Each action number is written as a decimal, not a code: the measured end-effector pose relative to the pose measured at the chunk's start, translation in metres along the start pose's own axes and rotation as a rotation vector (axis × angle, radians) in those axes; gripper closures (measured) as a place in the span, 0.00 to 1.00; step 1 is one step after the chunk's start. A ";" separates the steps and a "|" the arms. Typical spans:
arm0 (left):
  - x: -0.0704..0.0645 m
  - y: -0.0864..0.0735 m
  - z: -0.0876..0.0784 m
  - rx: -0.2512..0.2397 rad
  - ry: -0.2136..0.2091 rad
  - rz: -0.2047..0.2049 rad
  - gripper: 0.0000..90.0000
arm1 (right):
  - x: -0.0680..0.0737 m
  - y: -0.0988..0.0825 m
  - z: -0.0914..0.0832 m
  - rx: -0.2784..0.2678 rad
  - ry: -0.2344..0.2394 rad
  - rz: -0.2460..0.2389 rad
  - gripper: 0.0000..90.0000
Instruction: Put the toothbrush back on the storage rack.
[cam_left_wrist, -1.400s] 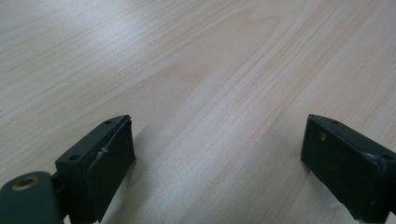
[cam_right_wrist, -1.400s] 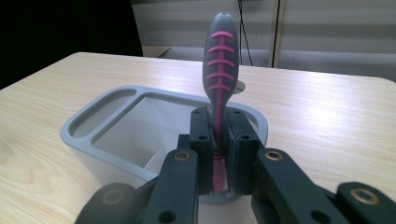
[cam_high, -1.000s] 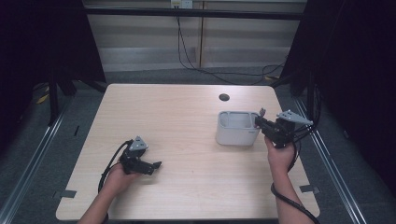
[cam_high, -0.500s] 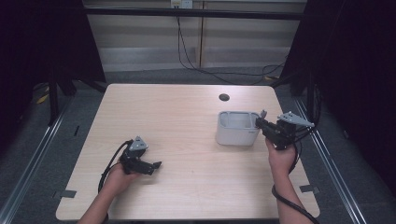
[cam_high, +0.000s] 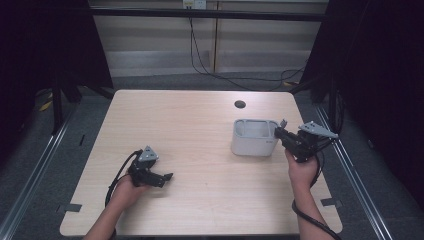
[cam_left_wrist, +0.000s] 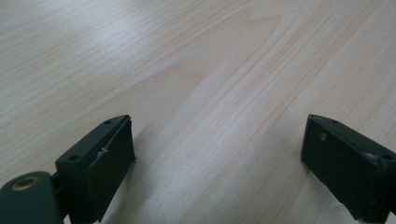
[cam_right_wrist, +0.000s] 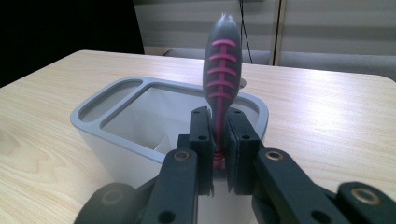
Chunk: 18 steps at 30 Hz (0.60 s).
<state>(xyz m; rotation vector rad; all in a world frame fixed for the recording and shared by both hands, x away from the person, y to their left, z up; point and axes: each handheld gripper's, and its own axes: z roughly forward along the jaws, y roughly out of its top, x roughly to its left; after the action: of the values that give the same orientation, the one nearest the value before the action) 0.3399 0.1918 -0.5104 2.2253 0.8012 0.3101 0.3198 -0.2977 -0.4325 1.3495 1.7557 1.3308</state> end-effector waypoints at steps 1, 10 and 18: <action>0.000 0.000 0.000 0.000 0.000 0.000 0.10 | 0.000 0.000 0.000 0.000 0.001 0.001 0.92; 0.000 0.000 0.000 0.000 0.000 0.000 0.10 | 0.000 0.000 -0.001 0.001 -0.002 0.002 0.91; 0.000 0.000 0.000 0.000 0.000 0.000 0.10 | -0.001 0.002 -0.002 0.000 -0.015 0.013 0.86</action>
<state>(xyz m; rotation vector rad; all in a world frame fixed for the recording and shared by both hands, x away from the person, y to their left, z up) 0.3399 0.1918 -0.5105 2.2249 0.8011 0.3103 0.3193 -0.2988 -0.4306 1.3700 1.7401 1.3236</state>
